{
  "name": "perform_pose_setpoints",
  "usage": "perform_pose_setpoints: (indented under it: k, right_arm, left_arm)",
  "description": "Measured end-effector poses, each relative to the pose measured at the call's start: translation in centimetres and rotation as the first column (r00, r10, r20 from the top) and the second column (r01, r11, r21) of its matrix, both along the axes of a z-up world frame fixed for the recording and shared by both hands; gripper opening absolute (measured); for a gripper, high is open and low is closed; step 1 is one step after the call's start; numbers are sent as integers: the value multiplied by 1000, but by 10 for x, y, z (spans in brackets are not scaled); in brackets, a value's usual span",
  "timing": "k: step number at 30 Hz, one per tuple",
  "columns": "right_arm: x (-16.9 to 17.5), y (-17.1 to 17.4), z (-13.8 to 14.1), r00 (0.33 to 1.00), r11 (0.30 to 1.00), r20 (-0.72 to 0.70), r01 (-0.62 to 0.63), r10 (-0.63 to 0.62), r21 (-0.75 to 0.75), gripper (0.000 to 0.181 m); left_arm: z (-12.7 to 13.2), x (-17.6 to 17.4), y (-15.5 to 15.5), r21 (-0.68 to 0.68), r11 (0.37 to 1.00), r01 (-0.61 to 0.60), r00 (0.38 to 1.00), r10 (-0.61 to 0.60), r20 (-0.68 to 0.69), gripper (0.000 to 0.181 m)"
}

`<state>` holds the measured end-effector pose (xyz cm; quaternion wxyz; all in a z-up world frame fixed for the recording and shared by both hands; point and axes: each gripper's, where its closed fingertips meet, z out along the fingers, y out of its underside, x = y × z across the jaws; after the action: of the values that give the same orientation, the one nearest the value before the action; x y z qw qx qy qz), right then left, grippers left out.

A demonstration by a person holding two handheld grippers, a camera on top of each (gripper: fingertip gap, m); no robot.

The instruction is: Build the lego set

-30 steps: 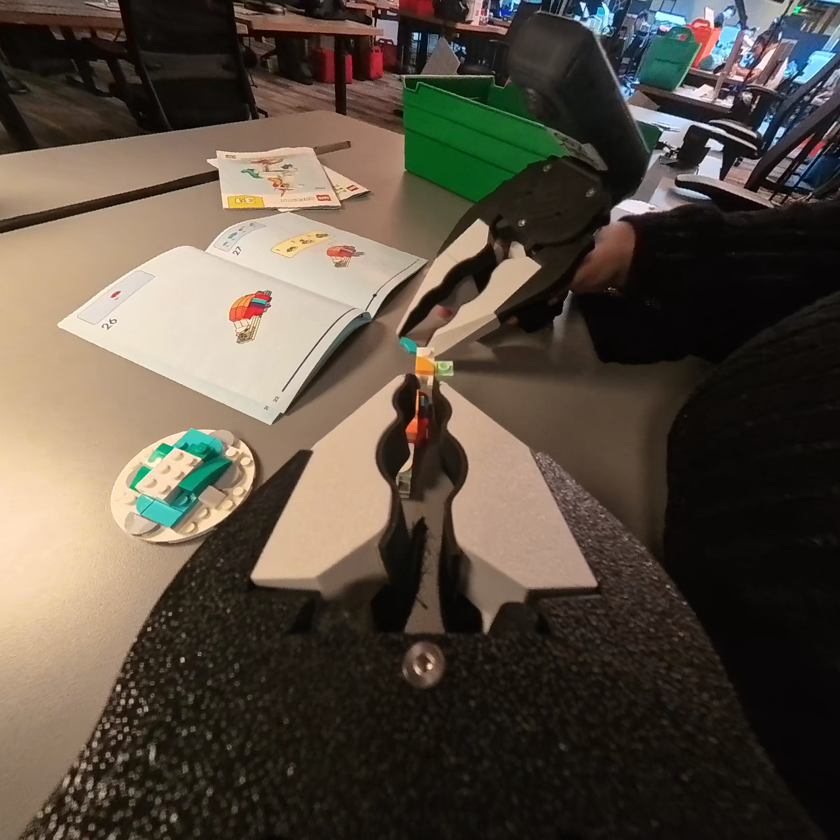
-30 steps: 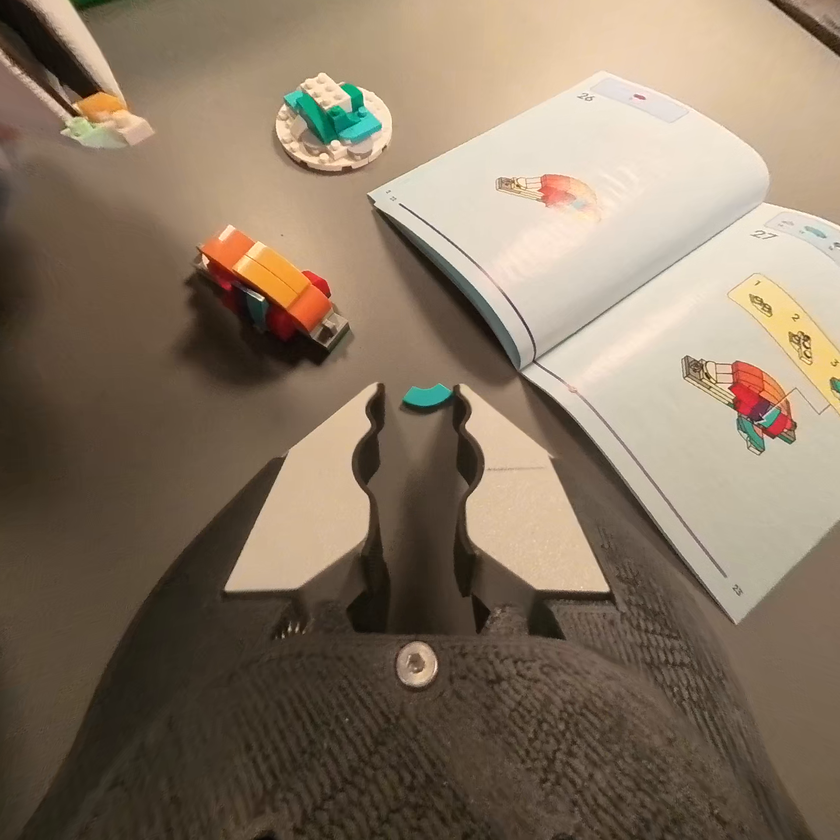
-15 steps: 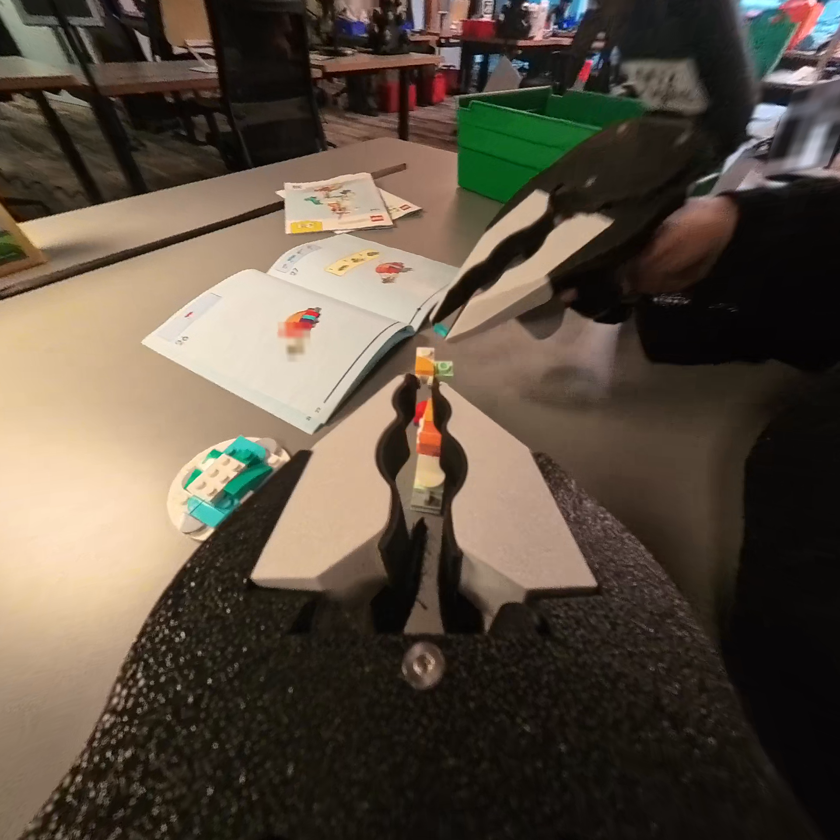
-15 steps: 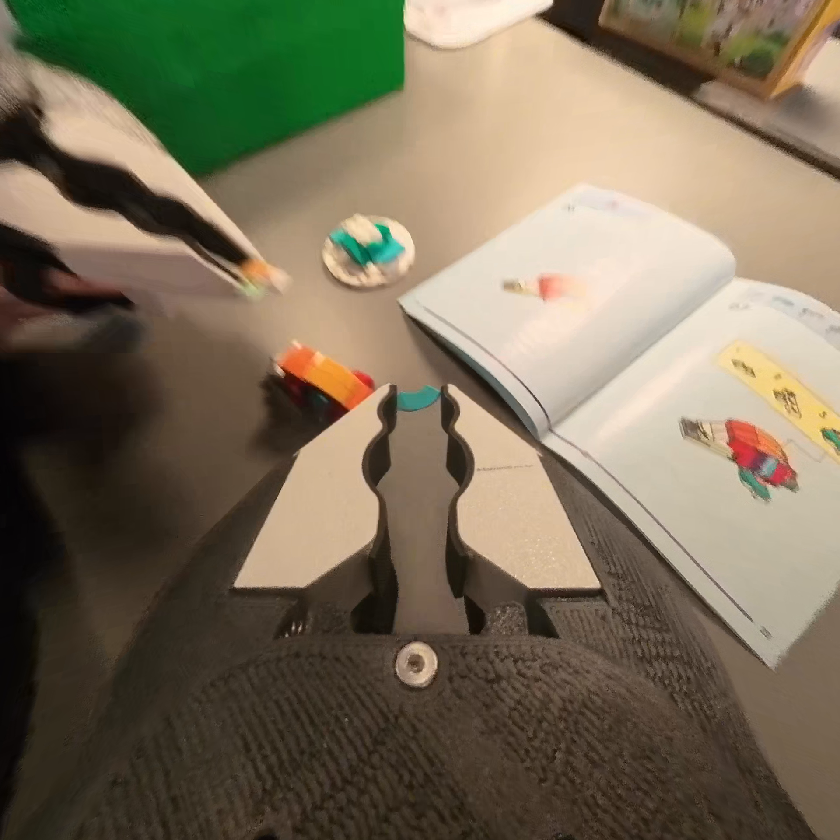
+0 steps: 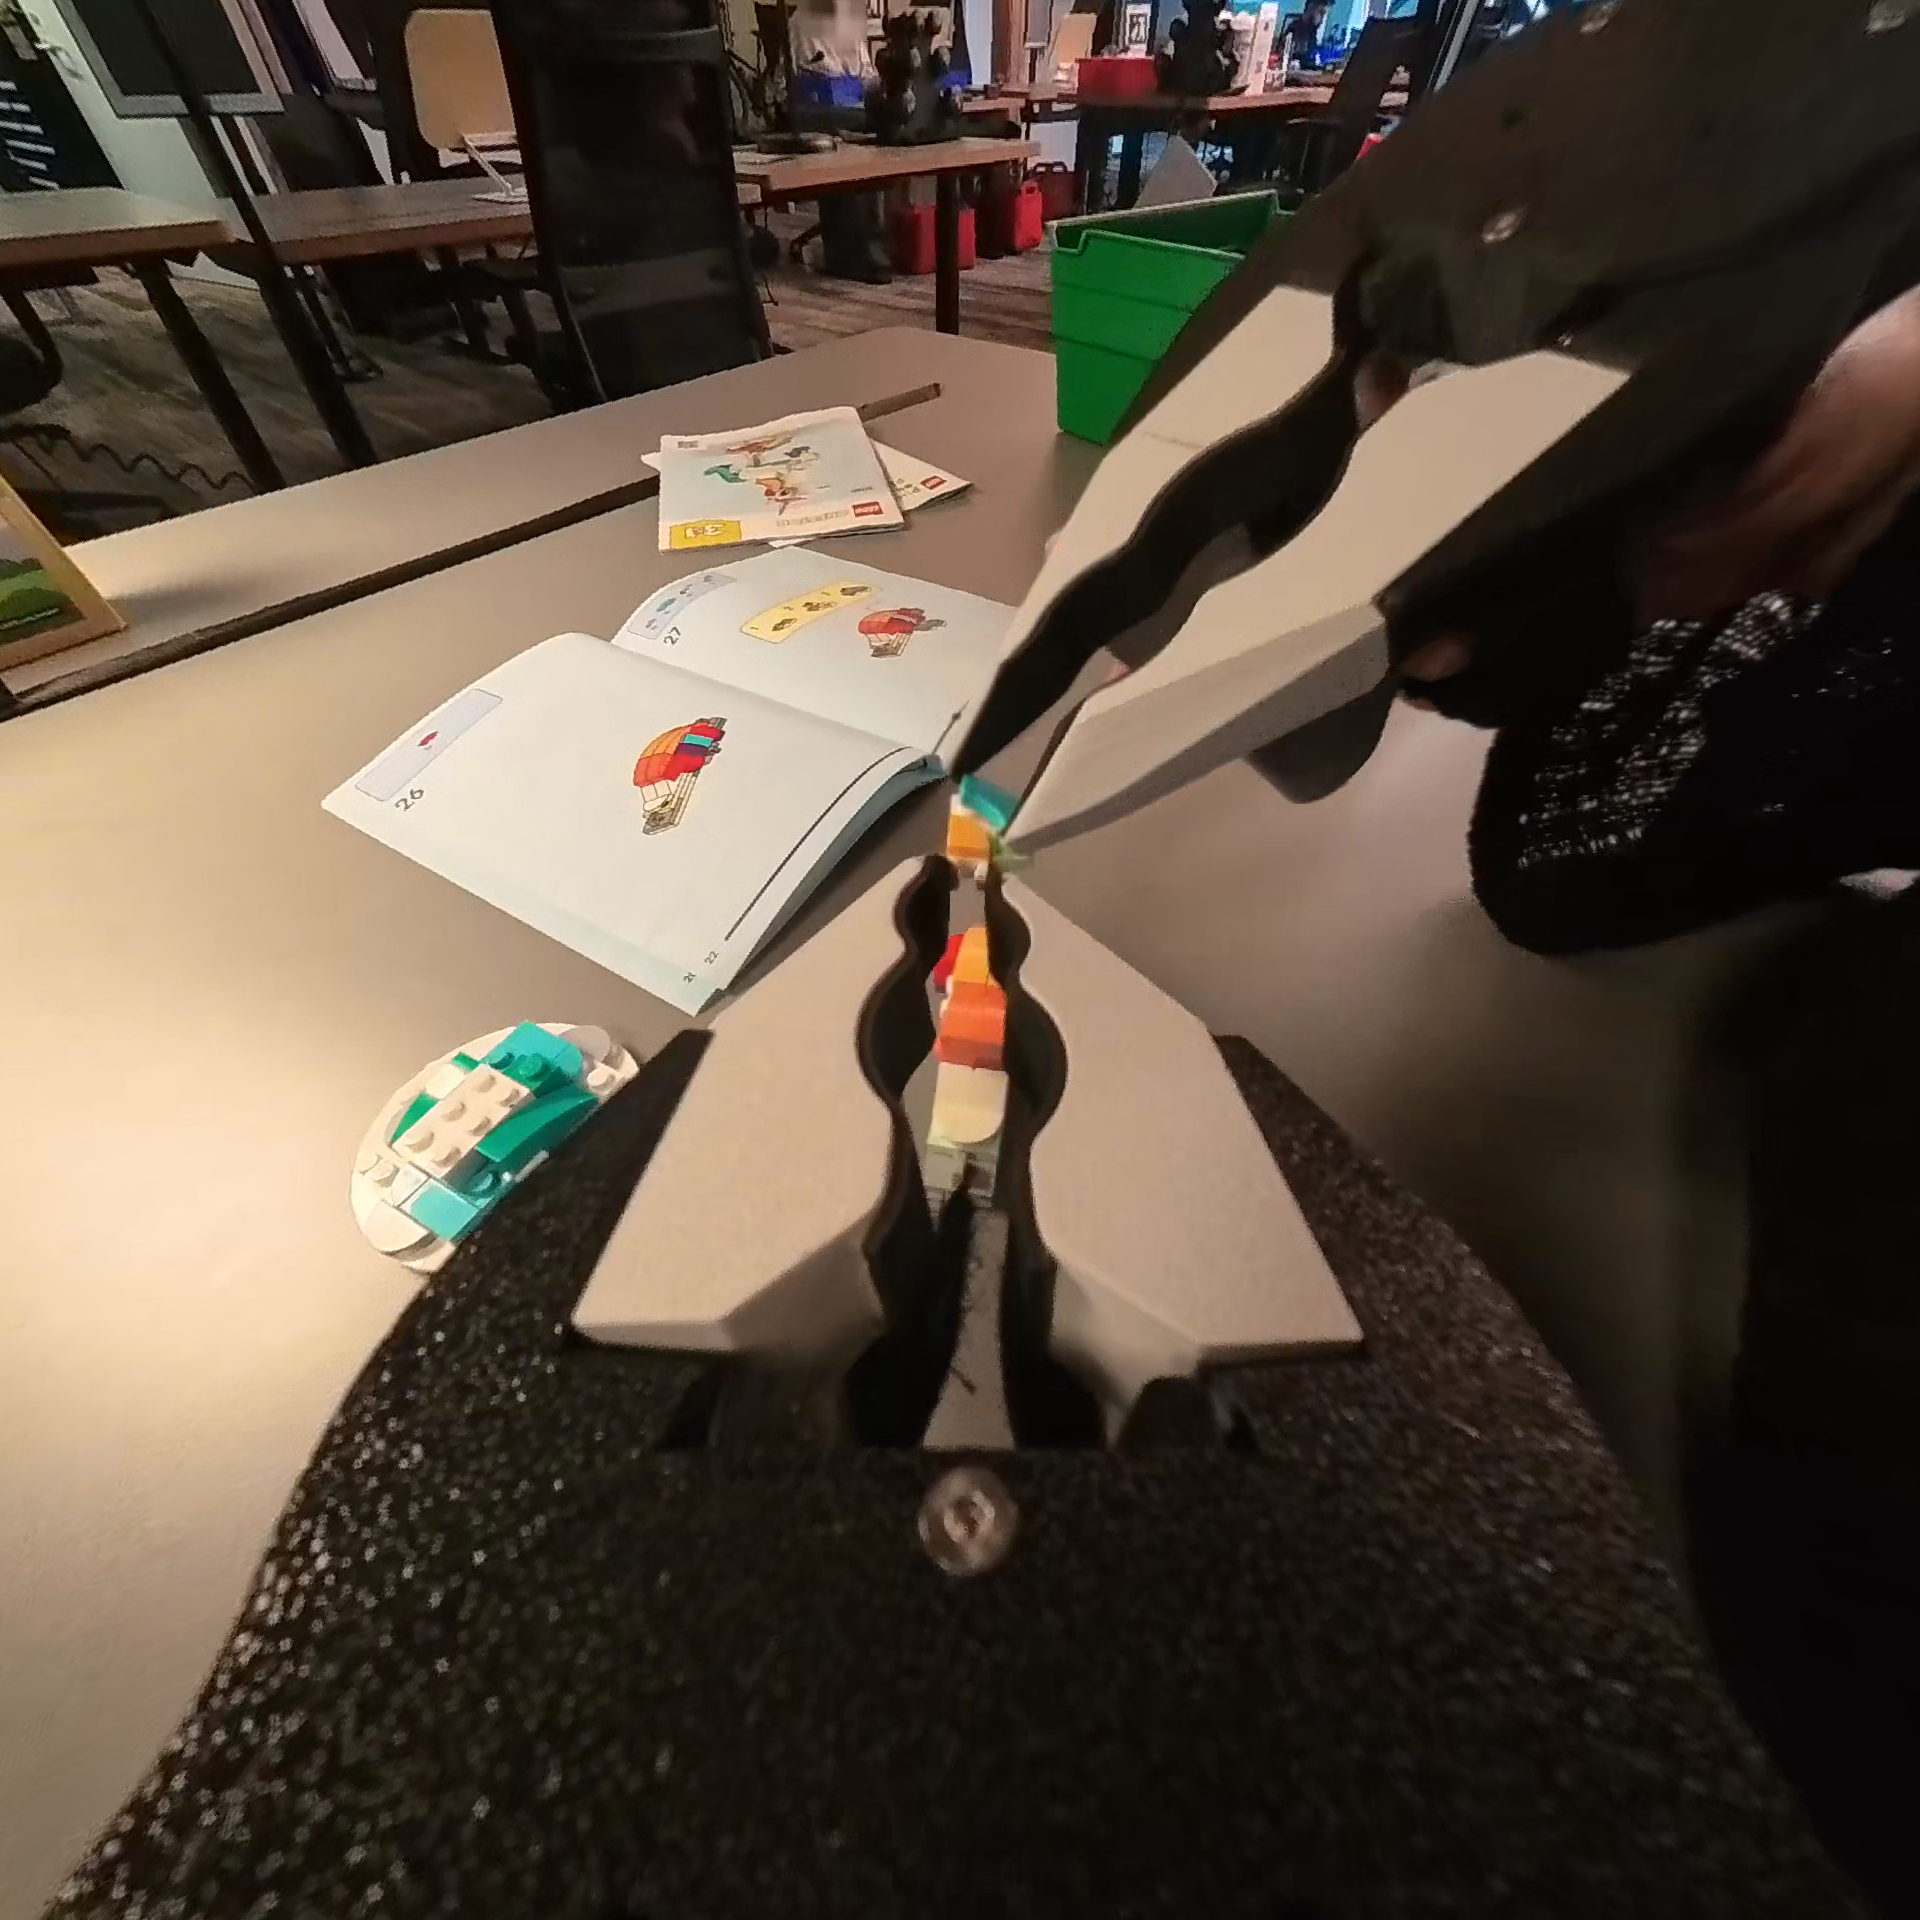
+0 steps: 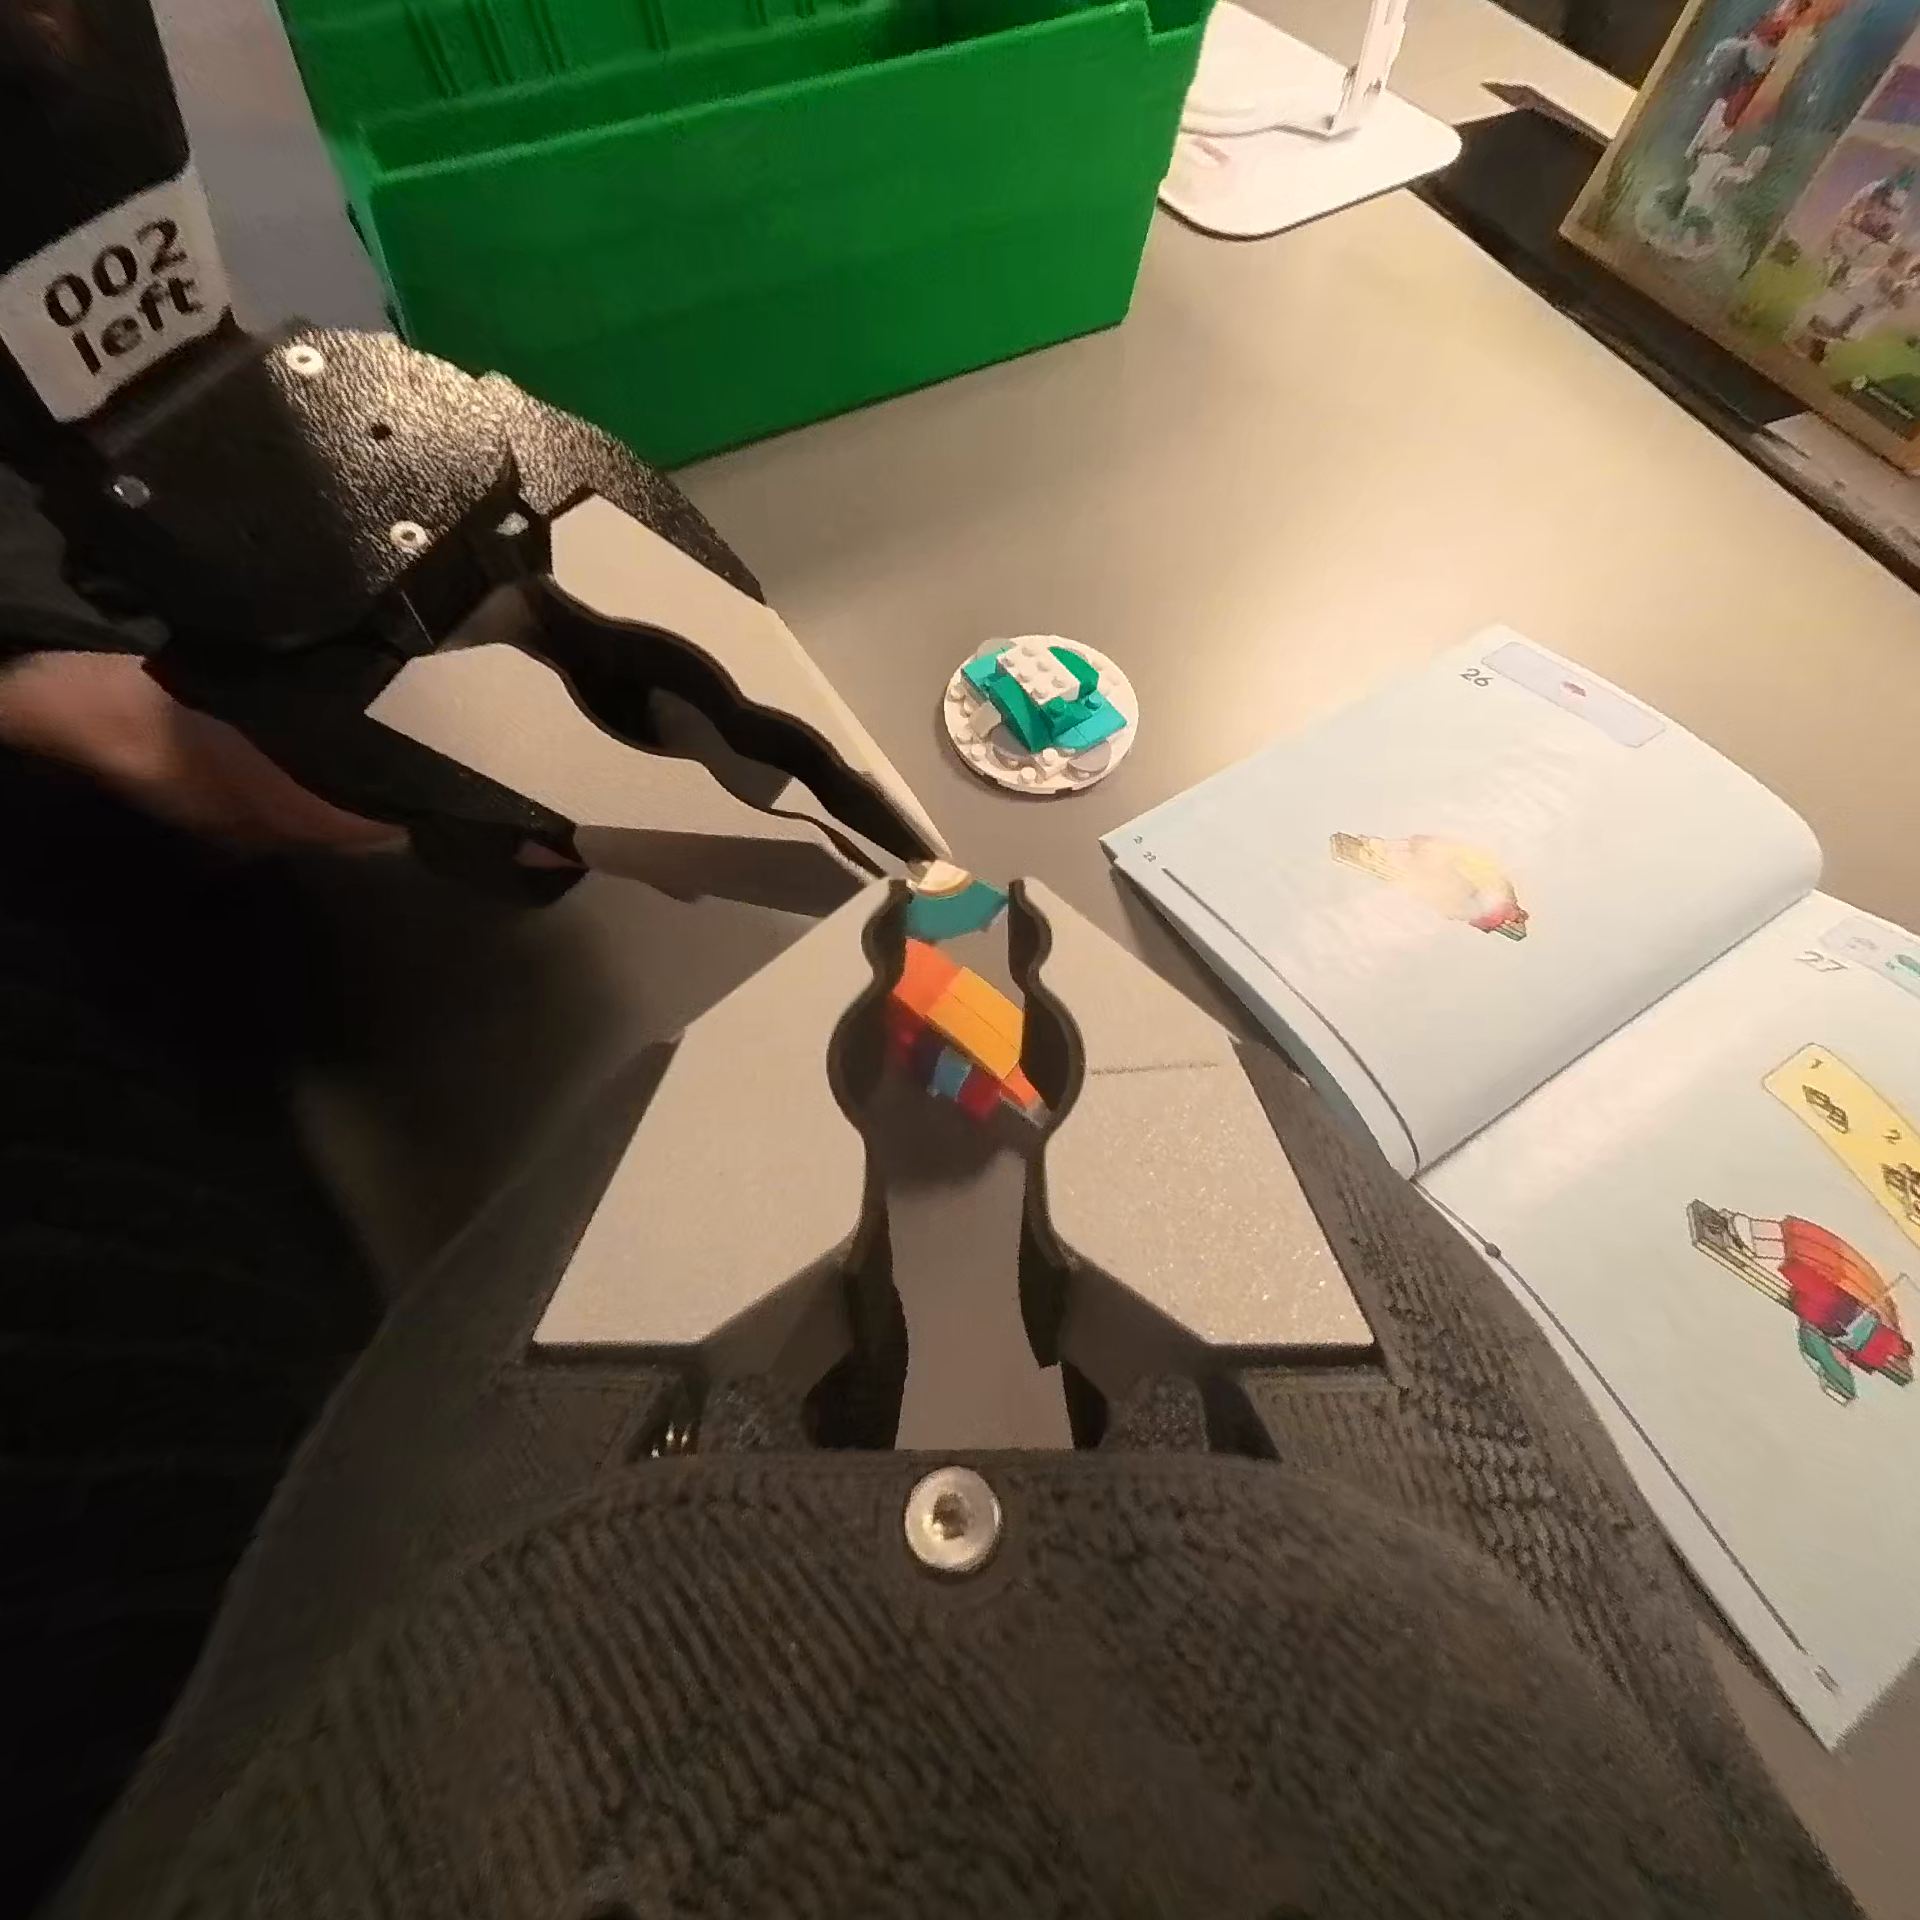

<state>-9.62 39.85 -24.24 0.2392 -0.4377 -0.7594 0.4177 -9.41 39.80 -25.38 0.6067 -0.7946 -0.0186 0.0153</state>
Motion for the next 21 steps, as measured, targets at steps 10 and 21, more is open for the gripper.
perform_pose_setpoints:
  k: [10, 21]
  right_arm:
    - [-1, -2, -3, 1000, 999, 0, -16, 16, 52, 20]
    - [1, -3, 20, 987, 996, -142, -67, 76, 65, 51]
  left_arm:
    - [-1, 0, 0, -2, 1000, 4, 1000, -4, 8, 4]
    - [1, -4, -1, 1, 1000, 5, 999, -5, 51, 4]
